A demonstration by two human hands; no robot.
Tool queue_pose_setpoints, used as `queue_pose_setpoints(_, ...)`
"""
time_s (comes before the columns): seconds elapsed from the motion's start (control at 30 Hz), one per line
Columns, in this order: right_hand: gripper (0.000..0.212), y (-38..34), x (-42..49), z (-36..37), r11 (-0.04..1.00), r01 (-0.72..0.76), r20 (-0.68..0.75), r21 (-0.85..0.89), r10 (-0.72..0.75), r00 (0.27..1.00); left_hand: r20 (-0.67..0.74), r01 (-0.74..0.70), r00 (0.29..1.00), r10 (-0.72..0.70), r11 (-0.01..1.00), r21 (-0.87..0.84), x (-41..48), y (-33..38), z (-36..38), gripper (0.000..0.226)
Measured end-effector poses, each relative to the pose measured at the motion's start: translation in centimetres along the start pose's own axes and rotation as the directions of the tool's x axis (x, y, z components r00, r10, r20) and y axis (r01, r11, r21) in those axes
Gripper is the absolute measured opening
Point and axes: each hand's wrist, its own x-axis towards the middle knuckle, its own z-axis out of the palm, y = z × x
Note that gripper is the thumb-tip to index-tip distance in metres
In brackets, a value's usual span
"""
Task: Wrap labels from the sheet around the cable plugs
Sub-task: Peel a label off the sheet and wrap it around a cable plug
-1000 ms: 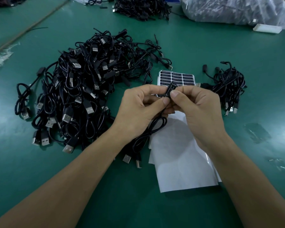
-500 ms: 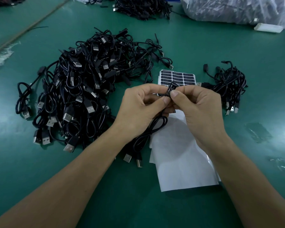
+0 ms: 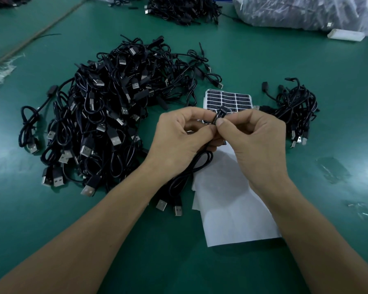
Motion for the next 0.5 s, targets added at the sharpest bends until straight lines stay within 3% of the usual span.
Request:
queue_pose_setpoints(0.37, 0.006, -0.33, -0.35, 0.04, 1.0, 0.006, -0.033, -0.023, -0.006, 0.999, -0.005, -0.004, 1.0, 0.004, 1.0, 0.016, 0.04, -0.04, 0.05, 0.015)
queue_pose_setpoints(0.5, 0.031, -0.17, -0.23, -0.23, 0.999, -0.033, -0.119, -0.043, 0.028, 0.992, -0.003, -0.008, 1.0, 0.008, 1.0, 0.013, 0.06, -0.11, -0.04, 0.014)
